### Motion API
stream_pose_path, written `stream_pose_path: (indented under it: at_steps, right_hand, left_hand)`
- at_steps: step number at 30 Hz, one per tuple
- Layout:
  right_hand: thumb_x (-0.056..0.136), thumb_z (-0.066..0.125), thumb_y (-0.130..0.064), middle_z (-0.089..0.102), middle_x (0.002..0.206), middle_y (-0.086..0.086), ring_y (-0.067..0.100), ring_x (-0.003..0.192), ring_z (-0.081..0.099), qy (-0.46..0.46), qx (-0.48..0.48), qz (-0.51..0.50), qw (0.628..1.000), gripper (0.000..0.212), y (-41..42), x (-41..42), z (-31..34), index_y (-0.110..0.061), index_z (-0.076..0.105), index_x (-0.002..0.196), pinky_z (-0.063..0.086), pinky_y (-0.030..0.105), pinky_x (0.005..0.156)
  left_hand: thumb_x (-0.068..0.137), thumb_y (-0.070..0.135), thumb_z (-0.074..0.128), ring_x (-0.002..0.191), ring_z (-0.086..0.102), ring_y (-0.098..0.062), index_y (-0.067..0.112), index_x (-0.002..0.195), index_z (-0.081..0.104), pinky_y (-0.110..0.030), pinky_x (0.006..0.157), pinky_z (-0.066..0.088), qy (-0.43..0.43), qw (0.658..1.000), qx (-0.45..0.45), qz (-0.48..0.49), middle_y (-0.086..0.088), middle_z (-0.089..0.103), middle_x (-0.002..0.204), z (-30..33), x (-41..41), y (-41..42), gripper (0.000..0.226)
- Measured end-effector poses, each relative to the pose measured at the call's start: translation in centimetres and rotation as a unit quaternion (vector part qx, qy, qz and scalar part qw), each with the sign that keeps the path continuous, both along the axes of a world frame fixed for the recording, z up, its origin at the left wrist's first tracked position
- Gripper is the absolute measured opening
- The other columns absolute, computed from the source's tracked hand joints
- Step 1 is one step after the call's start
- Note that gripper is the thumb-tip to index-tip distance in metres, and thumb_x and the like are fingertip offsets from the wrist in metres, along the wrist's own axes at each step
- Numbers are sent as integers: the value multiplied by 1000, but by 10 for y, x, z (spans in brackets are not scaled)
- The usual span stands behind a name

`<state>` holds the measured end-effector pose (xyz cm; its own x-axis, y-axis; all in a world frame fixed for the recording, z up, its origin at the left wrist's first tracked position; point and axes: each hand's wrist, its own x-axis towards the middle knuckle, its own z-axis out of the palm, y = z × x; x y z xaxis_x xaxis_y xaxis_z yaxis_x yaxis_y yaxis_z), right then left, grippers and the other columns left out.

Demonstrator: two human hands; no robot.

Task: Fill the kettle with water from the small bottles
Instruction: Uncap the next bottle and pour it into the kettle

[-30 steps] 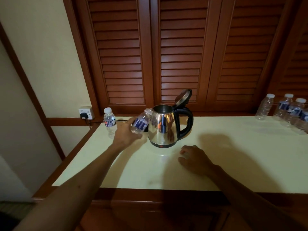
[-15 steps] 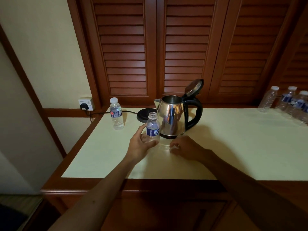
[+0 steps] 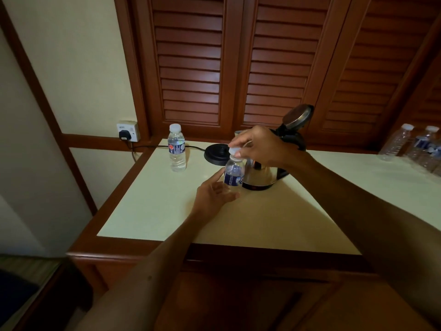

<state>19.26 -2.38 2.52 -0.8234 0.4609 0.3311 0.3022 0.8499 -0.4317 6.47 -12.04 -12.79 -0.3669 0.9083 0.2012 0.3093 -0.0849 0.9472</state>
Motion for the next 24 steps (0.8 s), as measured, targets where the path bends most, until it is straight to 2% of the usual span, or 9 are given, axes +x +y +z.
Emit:
stream_pose_path:
  at_steps: [2,4,8,11,14,17,20,22,24]
  right_hand:
    - [82,73,-7,69,115,4,10,103,63,-23,7,17,1000,30,3,-2,3,-9,71,111,51,33,95]
    - [81,73,-6,69,115,3,7,104,63,-46,15,41,998,30,4,1,6,-8,71,111,50,25,94]
    - [82,72,-6,65,114,-6,3,102,61,-81,23,75,994,32,5,8,12,-9,70,114,48,17,89]
    - [83,72,-10,60,106,-11,3,98,57,-100,64,61,991,33,4,5,9,-9,69,116,42,16,84]
    - [86,68,-29,62,90,-6,13,88,59,-137,97,20,986,22,2,-3,7,-11,71,99,41,23,71]
    - [88,61,-40,55,72,2,16,70,53,-185,136,-16,973,33,-2,-9,8,-10,62,77,38,27,61]
    - [91,54,-44,49,63,3,15,59,46,-204,185,-33,961,41,-6,-13,10,-10,55,67,37,30,57]
    - [93,50,-45,44,58,1,14,55,43,-210,227,-57,949,44,-9,-16,7,-14,46,60,33,29,54]
    - [95,44,-45,36,56,-1,18,57,42,-187,287,-84,936,49,-11,-18,-1,-13,38,58,29,29,55]
  left_hand:
    - [76,19,84,95,68,-6,37,147,39,-10,78,49,-4,1000,-4,-1,12,72,100,0,-1,1,86]
    - [76,20,84,95,68,-7,43,143,35,-10,77,47,-5,1000,-8,3,12,72,98,1,0,0,86]
    - [77,18,83,99,67,-9,34,148,37,-9,77,49,-18,1000,-12,-2,6,71,104,3,2,-2,86]
    - [77,15,83,94,67,-4,41,141,34,-8,76,49,-13,1000,-12,-3,12,70,97,5,2,-3,84]
    - [77,14,82,93,67,-3,38,143,37,-6,72,48,-11,1000,-10,-4,15,69,99,5,1,-4,84]
    - [77,17,83,103,66,-7,32,148,39,-16,86,51,-9,1000,-17,-7,14,66,109,3,1,-3,84]
    - [78,18,82,112,62,-11,31,149,38,-22,91,49,-6,1000,-25,-4,12,63,116,6,2,-3,84]
    - [80,16,80,113,61,-13,28,150,37,-19,90,49,-6,1000,-24,-5,6,64,122,8,4,-5,83]
    - [81,13,79,111,60,-12,25,150,37,-9,81,49,-3,1000,-22,-7,5,63,122,9,5,-7,82]
